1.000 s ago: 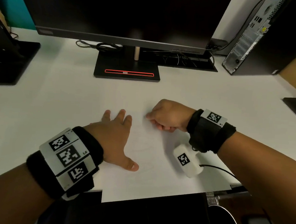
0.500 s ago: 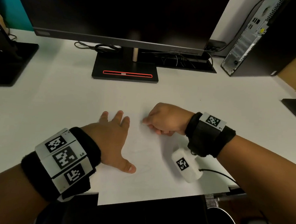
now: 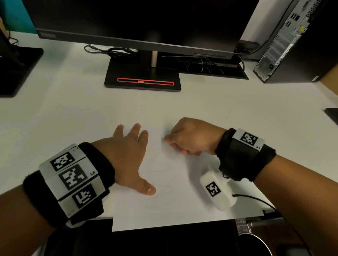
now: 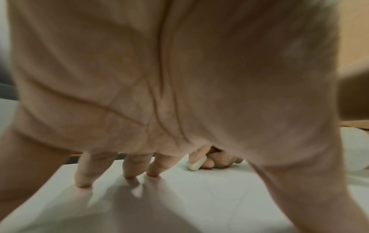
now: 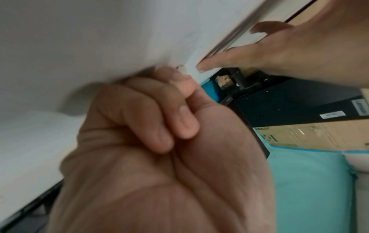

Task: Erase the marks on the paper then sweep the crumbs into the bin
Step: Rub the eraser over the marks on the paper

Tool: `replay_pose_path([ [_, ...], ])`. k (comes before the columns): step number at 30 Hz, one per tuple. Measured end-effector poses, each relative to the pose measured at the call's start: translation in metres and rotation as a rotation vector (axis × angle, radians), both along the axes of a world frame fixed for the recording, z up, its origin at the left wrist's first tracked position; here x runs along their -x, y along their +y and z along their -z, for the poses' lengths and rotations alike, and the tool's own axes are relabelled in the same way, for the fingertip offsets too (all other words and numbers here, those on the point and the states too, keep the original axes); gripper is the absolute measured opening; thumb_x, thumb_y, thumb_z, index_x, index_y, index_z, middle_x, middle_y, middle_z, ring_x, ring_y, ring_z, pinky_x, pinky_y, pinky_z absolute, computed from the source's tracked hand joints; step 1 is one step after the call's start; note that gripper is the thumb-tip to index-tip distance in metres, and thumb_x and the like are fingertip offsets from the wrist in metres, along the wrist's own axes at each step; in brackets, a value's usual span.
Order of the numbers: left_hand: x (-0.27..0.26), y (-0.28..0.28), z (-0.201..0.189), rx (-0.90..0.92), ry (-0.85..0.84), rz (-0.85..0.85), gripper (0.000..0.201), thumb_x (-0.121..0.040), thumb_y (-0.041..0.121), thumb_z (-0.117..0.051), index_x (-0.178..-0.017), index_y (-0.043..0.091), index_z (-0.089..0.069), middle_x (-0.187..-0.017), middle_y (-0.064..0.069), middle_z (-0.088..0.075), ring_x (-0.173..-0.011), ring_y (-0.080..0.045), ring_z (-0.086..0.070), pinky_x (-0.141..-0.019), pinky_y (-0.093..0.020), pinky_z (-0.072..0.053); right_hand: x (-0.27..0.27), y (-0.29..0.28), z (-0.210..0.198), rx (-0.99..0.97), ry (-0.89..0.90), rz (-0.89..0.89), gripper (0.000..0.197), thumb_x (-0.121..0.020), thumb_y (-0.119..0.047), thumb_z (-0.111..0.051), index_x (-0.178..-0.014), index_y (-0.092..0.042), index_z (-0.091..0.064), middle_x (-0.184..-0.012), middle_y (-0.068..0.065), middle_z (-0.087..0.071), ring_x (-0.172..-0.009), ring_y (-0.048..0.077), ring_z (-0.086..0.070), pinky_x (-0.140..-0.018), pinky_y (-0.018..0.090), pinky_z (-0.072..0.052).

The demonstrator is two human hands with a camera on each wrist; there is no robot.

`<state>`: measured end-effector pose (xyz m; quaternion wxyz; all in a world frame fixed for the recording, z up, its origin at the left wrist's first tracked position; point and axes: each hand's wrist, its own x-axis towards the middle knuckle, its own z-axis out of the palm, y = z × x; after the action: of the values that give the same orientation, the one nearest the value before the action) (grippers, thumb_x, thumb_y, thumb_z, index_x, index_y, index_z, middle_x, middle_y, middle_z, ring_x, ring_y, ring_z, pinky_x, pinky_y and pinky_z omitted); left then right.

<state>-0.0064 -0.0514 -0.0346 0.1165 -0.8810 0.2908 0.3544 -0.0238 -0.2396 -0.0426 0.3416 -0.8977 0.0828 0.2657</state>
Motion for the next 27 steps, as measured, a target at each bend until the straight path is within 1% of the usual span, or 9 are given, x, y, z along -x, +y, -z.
replay_pose_path([
  [2, 0.000, 0.001, 0.000, -0.001, -0.002, 0.000, 0.142, -0.067, 0.084, -0.063, -0.154, 0.014, 0.025, -0.161, -0.007, 0.031, -0.149, -0.041, 0.020, -0.120, -0.051, -0.017, 0.000, -0.001, -0.001, 0.018, -0.025, -0.009, 0.036, -0.098, -0.030, -0.054, -0.070, -0.009, -0.060, -0.059, 0.009, -0.051, -0.052, 0.023, -0.039, -0.043, 0.023, -0.034],
  [5, 0.000, 0.001, 0.000, -0.002, 0.004, -0.007, 0.142, -0.067, 0.084, -0.063, -0.154, 0.015, 0.026, -0.161, -0.007, 0.031, -0.149, -0.041, 0.020, -0.121, -0.051, -0.016, 0.007, 0.004, 0.001, 0.011, 0.028, -0.074, 0.036, -0.098, -0.031, -0.055, -0.070, -0.009, -0.060, -0.058, 0.007, -0.052, -0.048, 0.022, -0.039, -0.043, 0.023, -0.033],
  [9, 0.000, 0.001, 0.000, -0.005, 0.000, 0.002, 0.142, -0.067, 0.085, -0.062, -0.154, 0.014, 0.025, -0.161, -0.007, 0.031, -0.149, -0.041, 0.019, -0.121, -0.051, -0.015, 0.004, -0.004, -0.001, 0.040, -0.039, -0.016, 0.037, -0.099, -0.032, -0.054, -0.071, -0.009, -0.060, -0.060, 0.009, -0.051, -0.054, 0.023, -0.040, -0.042, 0.023, -0.034],
  [12, -0.001, 0.001, 0.000, -0.007, 0.001, -0.005, 0.142, -0.067, 0.084, -0.062, -0.154, 0.015, 0.025, -0.161, -0.008, 0.031, -0.149, -0.041, 0.019, -0.121, -0.050, -0.014, 0.009, 0.002, 0.000, 0.024, 0.028, -0.095, 0.038, -0.099, -0.033, -0.054, -0.069, -0.010, -0.059, -0.059, 0.007, -0.052, -0.050, 0.022, -0.038, -0.043, 0.024, -0.033],
  [14, -0.001, 0.001, 0.001, -0.002, 0.001, -0.008, 0.142, -0.066, 0.084, -0.063, -0.154, 0.015, 0.025, -0.161, -0.007, 0.031, -0.149, -0.041, 0.019, -0.121, -0.050, -0.014, 0.007, 0.000, -0.001, 0.012, 0.031, -0.062, 0.038, -0.099, -0.033, -0.056, -0.068, -0.010, -0.059, -0.057, 0.006, -0.051, -0.049, 0.022, -0.037, -0.044, 0.024, -0.031],
  [17, -0.002, 0.001, 0.003, 0.014, -0.001, 0.004, 0.141, -0.065, 0.084, -0.064, -0.153, 0.024, 0.028, -0.162, -0.006, 0.029, -0.149, -0.041, 0.018, -0.121, -0.053, -0.016, 0.005, -0.006, -0.003, 0.031, -0.016, -0.025, 0.038, -0.098, -0.032, -0.055, -0.069, -0.008, -0.061, -0.060, 0.010, -0.051, -0.054, 0.023, -0.040, -0.045, 0.025, -0.033],
  [20, -0.004, 0.002, 0.004, 0.013, 0.013, 0.006, 0.138, -0.064, 0.084, -0.065, -0.152, 0.034, 0.029, -0.162, -0.005, 0.030, -0.149, -0.043, 0.018, -0.120, -0.056, -0.018, 0.010, 0.001, -0.002, 0.007, 0.052, -0.086, 0.037, -0.099, -0.031, -0.055, -0.070, -0.008, -0.060, -0.057, 0.007, -0.050, -0.047, 0.021, -0.037, -0.044, 0.024, -0.031],
  [24, -0.004, 0.001, 0.004, 0.011, 0.015, 0.012, 0.137, -0.064, 0.084, -0.065, -0.151, 0.036, 0.028, -0.162, -0.005, 0.030, -0.149, -0.042, 0.018, -0.120, -0.057, -0.019, 0.008, -0.006, -0.003, 0.025, -0.016, -0.029, 0.038, -0.098, -0.031, -0.055, -0.070, -0.007, -0.061, -0.059, 0.011, -0.050, -0.051, 0.023, -0.038, -0.046, 0.025, -0.033],
  [27, -0.004, 0.002, 0.004, 0.009, 0.020, 0.005, 0.137, -0.065, 0.084, -0.065, -0.151, 0.035, 0.029, -0.161, -0.005, 0.031, -0.149, -0.042, 0.019, -0.120, -0.057, -0.018, 0.015, 0.000, -0.001, 0.008, 0.049, -0.112, 0.039, -0.099, -0.033, -0.055, -0.068, -0.010, -0.059, -0.055, 0.004, -0.052, -0.047, 0.021, -0.038, -0.045, 0.026, -0.034],
])
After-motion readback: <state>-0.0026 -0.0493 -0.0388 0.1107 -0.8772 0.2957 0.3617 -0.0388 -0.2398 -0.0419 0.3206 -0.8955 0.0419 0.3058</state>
